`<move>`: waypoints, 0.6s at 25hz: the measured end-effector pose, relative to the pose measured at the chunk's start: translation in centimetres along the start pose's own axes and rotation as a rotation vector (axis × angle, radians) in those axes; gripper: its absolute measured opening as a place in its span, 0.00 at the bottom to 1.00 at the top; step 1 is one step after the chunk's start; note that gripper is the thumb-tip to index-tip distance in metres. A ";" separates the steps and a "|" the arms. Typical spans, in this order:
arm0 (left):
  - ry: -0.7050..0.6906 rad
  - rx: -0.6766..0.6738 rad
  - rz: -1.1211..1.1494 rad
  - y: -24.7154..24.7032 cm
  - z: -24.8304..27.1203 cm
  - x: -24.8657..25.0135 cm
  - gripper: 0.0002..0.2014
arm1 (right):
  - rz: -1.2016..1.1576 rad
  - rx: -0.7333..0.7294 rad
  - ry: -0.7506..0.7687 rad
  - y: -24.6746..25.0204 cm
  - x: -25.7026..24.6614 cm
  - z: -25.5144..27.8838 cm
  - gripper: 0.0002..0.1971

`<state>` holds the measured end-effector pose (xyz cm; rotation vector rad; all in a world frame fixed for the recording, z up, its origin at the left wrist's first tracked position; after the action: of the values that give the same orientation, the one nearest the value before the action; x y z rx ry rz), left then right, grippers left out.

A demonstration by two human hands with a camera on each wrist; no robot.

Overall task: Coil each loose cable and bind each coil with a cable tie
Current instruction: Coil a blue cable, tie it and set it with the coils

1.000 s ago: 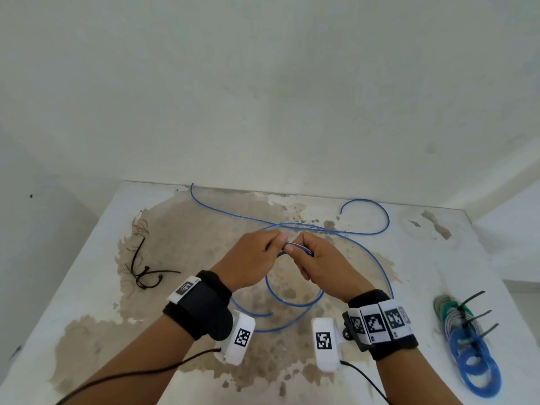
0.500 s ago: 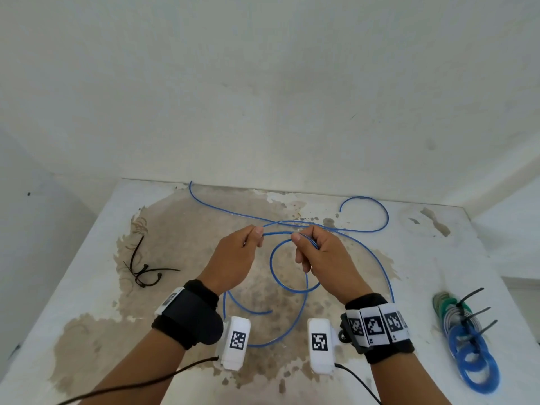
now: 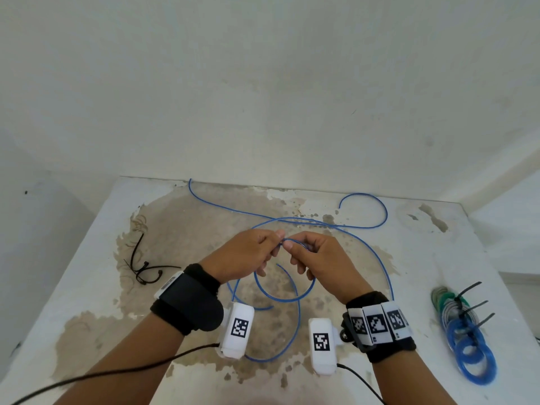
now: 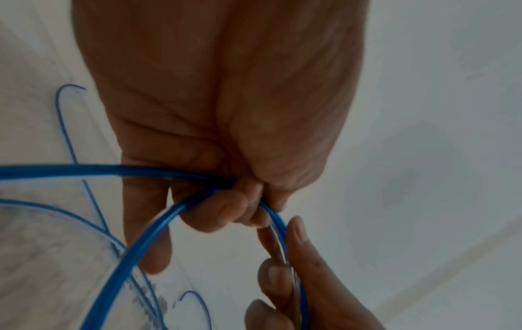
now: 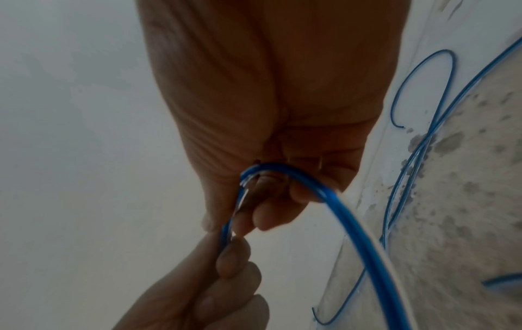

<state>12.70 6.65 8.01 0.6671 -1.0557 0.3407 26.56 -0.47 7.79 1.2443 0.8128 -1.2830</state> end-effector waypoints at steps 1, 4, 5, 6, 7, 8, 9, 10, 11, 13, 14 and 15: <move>-0.016 0.008 -0.019 0.2 0.0 -0.1 0.23 | -0.028 -0.009 -0.023 0.0 0.2 0.1 0.05; -0.055 0.022 -0.006 0.5 0.1 -0.5 0.23 | -0.043 -0.001 -0.072 0.3 0.4 0.3 0.05; -0.056 0.037 0.010 0.6 0.2 -0.6 0.23 | -0.053 0.015 -0.084 0.4 0.5 0.3 0.05; -0.055 0.059 0.036 0.8 0.1 -0.8 0.22 | -0.074 0.032 -0.093 0.6 0.5 0.2 0.05; -0.051 0.087 0.067 1.0 0.2 -1.0 0.22 | -0.097 0.047 -0.101 0.8 0.6 0.3 0.06; -0.048 0.121 0.096 1.2 0.2 -1.1 0.21 | -0.115 0.062 -0.107 0.9 0.7 0.3 0.07; -0.043 0.161 0.122 1.4 0.3 -1.2 0.21 | -0.129 0.076 -0.112 1.0 0.7 0.3 0.07; -0.036 0.204 0.143 1.6 0.4 -1.4 0.20 | -0.143 0.091 -0.117 1.0 0.8 0.4 0.08; -0.029 0.244 0.152 1.7 0.5 -1.6 0.20 | -0.157 0.108 -0.121 1.1 0.8 0.3 0.08; -0.009 0.275 0.116 1.6 0.7 -1.8 0.18 | -0.185 0.132 -0.118 1.3 0.8 0.2 0.09; 0.001 0.243 0.097 1.3 0.7 -1.7 0.16 | -0.190 0.135 -0.114 1.3 0.7 0.1 0.09; 0.014 0.189 0.105 0.8 0.7 -1.4 0.15 | -0.182 0.128 -0.111 1.3 0.6 0.1 0.09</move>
<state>11.11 6.91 7.25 0.7783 -1.0556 0.5407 27.94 -0.87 7.55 1.2091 0.7875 -1.5581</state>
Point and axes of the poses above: each hand's wrist, its own z-axis away from the middle knuckle, its own y-axis out of the back of the hand, x = y × z, the point moved 6 cm from there along -z, towards the middle knuckle, and after that the axes turned 1 degree about -z, right-handed, at the moved point
